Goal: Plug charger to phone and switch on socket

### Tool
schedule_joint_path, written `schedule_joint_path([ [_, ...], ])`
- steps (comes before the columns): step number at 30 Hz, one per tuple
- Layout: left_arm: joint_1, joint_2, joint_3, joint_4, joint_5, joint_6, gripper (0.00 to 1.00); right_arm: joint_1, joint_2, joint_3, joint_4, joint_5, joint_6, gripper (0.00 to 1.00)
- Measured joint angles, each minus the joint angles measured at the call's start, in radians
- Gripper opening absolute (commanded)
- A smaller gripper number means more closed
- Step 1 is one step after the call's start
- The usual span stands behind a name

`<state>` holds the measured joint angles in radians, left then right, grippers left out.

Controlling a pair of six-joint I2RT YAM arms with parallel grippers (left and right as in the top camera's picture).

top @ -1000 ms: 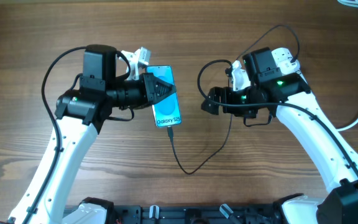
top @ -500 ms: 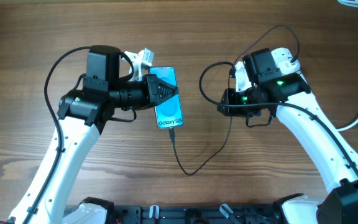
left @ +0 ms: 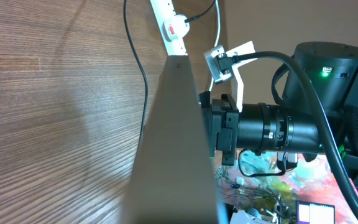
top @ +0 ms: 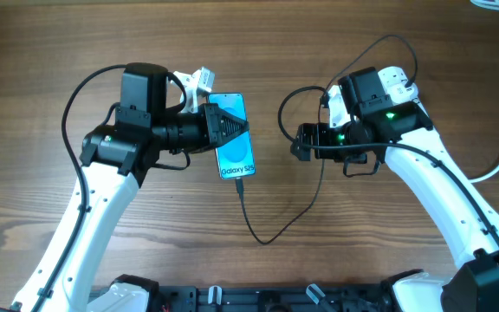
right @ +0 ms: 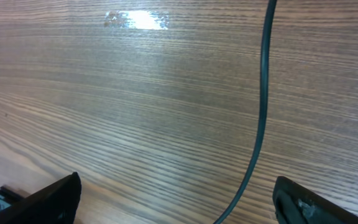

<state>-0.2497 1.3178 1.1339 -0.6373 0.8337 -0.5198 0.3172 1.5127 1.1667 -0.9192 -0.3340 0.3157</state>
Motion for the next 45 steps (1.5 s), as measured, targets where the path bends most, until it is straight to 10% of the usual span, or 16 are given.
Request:
schedule_joint_path([
  [18, 0.0, 0.0, 0.0, 0.0, 0.0, 0.0, 0.04, 0.0, 0.0, 0.0, 0.101, 0.003, 0.055, 1.0],
  [22, 0.0, 0.0, 0.0, 0.005, 0.0, 0.008, 0.04, 0.0, 0.0, 0.0, 0.113, -0.017, 0.077, 0.74],
  [35, 0.0, 0.0, 0.0, 0.288, 0.089, 0.025, 0.04, 0.0, -0.03, 0.0, -0.064, -0.753, -0.587, 0.73],
  [45, 0.023, 0.0, 0.0, 0.407, 0.237, 0.004, 0.04, 0.0, -0.031, 0.0, 0.082, -1.038, -0.737, 0.72],
])
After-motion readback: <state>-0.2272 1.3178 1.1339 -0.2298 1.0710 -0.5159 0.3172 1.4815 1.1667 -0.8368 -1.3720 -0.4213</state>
